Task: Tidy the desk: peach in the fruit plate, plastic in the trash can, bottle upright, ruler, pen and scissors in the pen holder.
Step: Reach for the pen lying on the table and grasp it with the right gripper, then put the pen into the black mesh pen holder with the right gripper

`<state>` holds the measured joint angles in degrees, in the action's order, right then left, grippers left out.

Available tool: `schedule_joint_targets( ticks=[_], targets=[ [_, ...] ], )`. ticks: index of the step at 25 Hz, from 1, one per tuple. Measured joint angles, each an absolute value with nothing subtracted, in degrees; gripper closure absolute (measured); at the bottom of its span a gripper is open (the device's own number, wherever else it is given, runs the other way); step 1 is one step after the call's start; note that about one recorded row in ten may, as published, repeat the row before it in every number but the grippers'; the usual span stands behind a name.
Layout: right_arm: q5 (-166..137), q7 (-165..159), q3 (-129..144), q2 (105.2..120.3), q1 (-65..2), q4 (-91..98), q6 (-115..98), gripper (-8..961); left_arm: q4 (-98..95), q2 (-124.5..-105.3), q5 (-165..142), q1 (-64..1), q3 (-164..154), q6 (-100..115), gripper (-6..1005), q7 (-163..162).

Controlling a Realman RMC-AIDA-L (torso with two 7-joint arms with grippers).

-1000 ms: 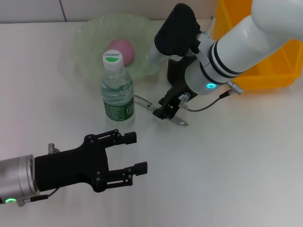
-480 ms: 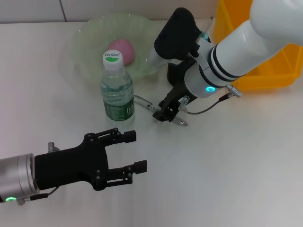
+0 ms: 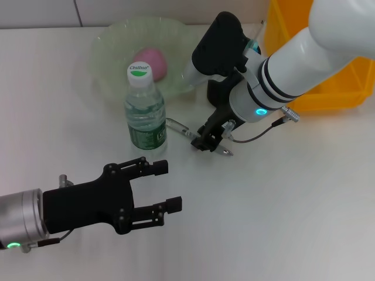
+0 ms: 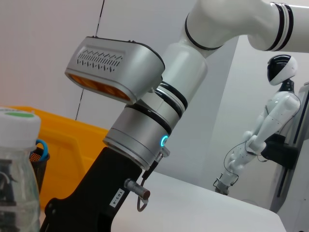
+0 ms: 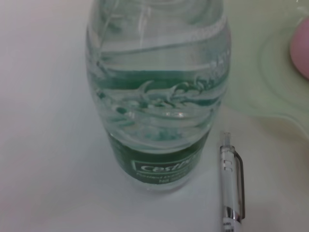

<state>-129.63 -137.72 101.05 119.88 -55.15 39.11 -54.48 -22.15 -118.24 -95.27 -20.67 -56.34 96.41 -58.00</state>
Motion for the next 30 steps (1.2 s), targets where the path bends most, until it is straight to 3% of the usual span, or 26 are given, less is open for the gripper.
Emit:
schedule_joint_targets(
  ticks=[2, 7, 13, 24, 30],
  targets=[
    [-129.6, -137.8, 101.1, 119.88, -55.0, 39.1, -54.5, 684, -22.1, -118.3, -95.3, -20.7, -56.3, 96.3, 229, -58.0],
    [-129.6, -138.1, 100.9, 119.88, -54.6, 39.4, -54.5, 807, -21.9, -118.3, -95.3, -20.7, -56.3, 96.2, 229, -58.0],
    [-129.5, -138.1, 100.7, 119.8, -52.5, 42.8, -55.2, 831, -21.9, -118.3, -95.3, -20.4, -56.3, 96.3, 229, -58.0],
    [-130.7, -132.3, 81.8, 119.56, -34.2, 65.5, -70.4, 825, -22.2, -118.14, -95.2, -19.8, -56.2, 96.7, 229, -58.0],
    [-123.6, -125.5, 70.6, 119.49, -30.8, 66.5, -76.1, 822, -22.2, -118.12, -95.2, -20.2, -56.2, 96.8, 229, -58.3]
  ],
)
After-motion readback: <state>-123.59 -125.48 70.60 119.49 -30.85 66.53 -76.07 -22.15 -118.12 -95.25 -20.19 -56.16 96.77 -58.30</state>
